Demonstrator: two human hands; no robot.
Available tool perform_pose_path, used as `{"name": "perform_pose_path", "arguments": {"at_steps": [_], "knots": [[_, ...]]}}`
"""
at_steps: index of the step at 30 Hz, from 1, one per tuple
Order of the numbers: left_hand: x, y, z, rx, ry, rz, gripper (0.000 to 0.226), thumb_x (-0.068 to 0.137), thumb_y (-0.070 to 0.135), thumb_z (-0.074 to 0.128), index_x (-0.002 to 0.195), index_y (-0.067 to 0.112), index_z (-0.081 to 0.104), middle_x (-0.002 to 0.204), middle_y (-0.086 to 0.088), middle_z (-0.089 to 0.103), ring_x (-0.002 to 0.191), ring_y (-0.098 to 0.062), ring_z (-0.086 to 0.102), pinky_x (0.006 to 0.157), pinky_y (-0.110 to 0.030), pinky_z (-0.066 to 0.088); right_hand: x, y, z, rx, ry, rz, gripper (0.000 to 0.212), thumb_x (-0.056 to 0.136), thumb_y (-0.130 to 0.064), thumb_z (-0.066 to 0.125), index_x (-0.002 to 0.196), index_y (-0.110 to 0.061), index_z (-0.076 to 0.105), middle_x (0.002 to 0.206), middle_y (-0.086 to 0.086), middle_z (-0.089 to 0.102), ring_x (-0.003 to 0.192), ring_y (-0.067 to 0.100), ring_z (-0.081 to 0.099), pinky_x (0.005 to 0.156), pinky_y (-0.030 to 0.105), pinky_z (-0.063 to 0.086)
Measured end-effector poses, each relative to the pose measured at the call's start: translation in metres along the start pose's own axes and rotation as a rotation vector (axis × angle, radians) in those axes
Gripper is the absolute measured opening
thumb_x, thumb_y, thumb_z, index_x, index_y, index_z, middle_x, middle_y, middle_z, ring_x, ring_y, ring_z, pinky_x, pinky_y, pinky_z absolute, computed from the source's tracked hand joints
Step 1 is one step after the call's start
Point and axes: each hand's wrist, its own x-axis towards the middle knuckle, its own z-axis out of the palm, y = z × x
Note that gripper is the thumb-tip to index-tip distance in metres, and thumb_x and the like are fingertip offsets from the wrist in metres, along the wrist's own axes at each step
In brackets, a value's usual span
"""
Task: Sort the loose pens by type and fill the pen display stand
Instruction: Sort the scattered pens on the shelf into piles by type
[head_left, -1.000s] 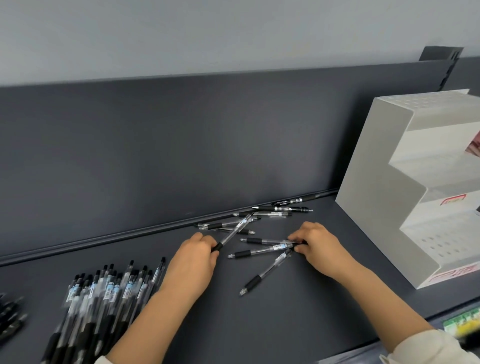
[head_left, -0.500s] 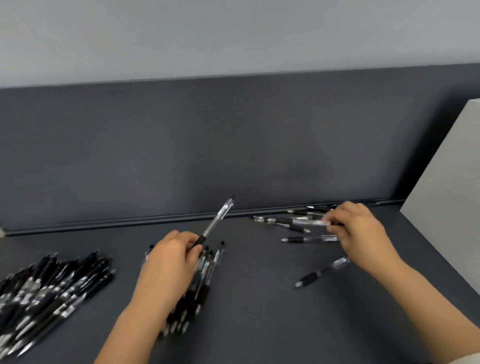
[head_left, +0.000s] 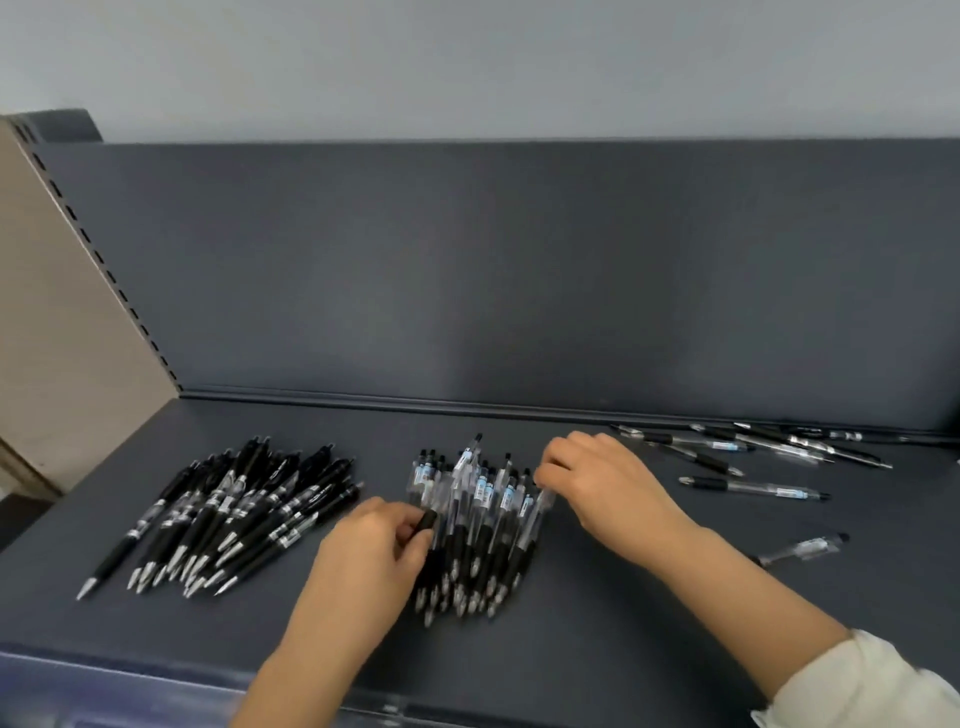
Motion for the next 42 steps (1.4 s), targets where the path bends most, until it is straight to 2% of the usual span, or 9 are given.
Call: {"name": "perform_pose_path", "arguments": {"at_steps": [5, 9, 12, 22, 29, 33, 35, 38, 42], "knots": [[-0.011, 0.007, 0.004, -0.059, -0.039, 0.012, 0.030, 0.087, 0.030, 0.061, 0.117, 0.028, 0.062, 0.080, 0.012, 0.057, 0.069, -0.006, 0.057, 0.066, -0.014, 0.045, 0.016, -0.015, 0.004, 0.103, -0.066, 0.061, 0.036, 0.059, 0.007, 0.075, 0.087, -0.015, 0.067, 0.087, 0.001, 0.058, 0.073, 0.022, 0.057, 0.051, 0.027, 0.039], [-0.016, 0.007, 0.005, -0.020, -0.048, 0.010, 0.032, 0.089, 0.031, 0.056, 0.121, 0.030, 0.058, 0.083, 0.010, 0.051, 0.067, -0.008, 0.052, 0.077, -0.018, 0.046, 0.014, -0.021, 0.014, 0.230, -0.137, 0.148, 0.036, 0.088, 0.001, 0.050, 0.116, -0.017, 0.062, 0.114, 0.000, 0.052, 0.096, 0.023, 0.057, 0.072, 0.031, 0.047], [-0.016, 0.006, 0.003, 0.035, -0.035, 0.003, 0.029, 0.090, 0.034, 0.054, 0.119, 0.032, 0.057, 0.087, 0.011, 0.048, 0.071, -0.008, 0.051, 0.070, -0.023, 0.049, 0.007, -0.020, 0.015, 0.324, -0.139, 0.216, 0.029, 0.096, -0.014, 0.045, 0.118, -0.019, 0.062, 0.120, -0.005, 0.055, 0.101, 0.019, 0.058, 0.085, 0.030, 0.048], [-0.005, 0.007, 0.001, 0.068, -0.011, 0.006, 0.020, 0.089, 0.041, 0.054, 0.106, 0.034, 0.062, 0.089, 0.015, 0.051, 0.078, -0.006, 0.056, 0.064, -0.030, 0.052, -0.019, -0.011, 0.005, 0.377, -0.078, 0.341, 0.026, 0.095, -0.022, 0.049, 0.116, -0.020, 0.064, 0.117, -0.009, 0.059, 0.109, 0.010, 0.054, 0.091, 0.023, 0.044], [0.009, 0.039, 0.014, 0.049, 0.009, 0.149, 0.021, 0.089, 0.038, 0.055, 0.106, 0.031, 0.065, 0.089, 0.017, 0.052, 0.088, -0.005, 0.054, 0.068, -0.028, 0.051, -0.071, 0.021, -0.009, 0.337, -0.030, 0.496, 0.021, 0.091, -0.018, 0.056, 0.109, -0.017, 0.068, 0.110, -0.008, 0.063, 0.105, 0.013, 0.056, 0.089, 0.024, 0.044], [0.012, 0.074, 0.032, 0.080, -0.085, 0.260, 0.025, 0.092, 0.041, 0.049, 0.113, 0.035, 0.060, 0.099, 0.017, 0.052, 0.099, -0.004, 0.050, 0.069, -0.020, 0.040, -0.129, 0.054, -0.021, 0.297, 0.036, 0.756, 0.020, 0.089, -0.011, 0.060, 0.106, -0.013, 0.070, 0.110, -0.003, 0.066, 0.110, 0.019, 0.056, 0.090, 0.024, 0.039], [0.015, 0.092, 0.042, 0.083, -0.140, 0.324, 0.028, 0.092, 0.043, 0.047, 0.116, 0.035, 0.058, 0.103, 0.016, 0.051, 0.103, -0.005, 0.050, 0.075, -0.020, 0.043, -0.154, 0.068, -0.026, 0.274, 0.017, 0.847, 0.022, 0.089, -0.009, 0.060, 0.108, -0.013, 0.069, 0.112, -0.001, 0.065, 0.112, 0.022, 0.054, 0.091, 0.027, 0.040], [0.021, 0.119, 0.060, 0.100, -0.216, 0.387, 0.032, 0.093, 0.043, 0.044, 0.122, 0.033, 0.055, 0.112, 0.014, 0.052, 0.110, -0.008, 0.048, 0.085, -0.023, 0.045, -0.175, 0.080, -0.030, 0.265, 0.000, 0.891, 0.024, 0.088, -0.012, 0.060, 0.111, -0.014, 0.067, 0.113, -0.001, 0.063, 0.110, 0.022, 0.053, 0.090, 0.029, 0.042], [0.032, 0.153, 0.088, 0.108, -0.294, 0.448, 0.036, 0.094, 0.041, 0.045, 0.127, 0.029, 0.051, 0.119, 0.010, 0.051, 0.114, -0.012, 0.045, 0.090, -0.029, 0.045, -0.184, 0.085, -0.031, 0.288, -0.023, 0.894, 0.029, 0.090, -0.016, 0.058, 0.120, -0.018, 0.062, 0.120, -0.005, 0.059, 0.113, 0.017, 0.047, 0.090, 0.020, 0.034]]}}
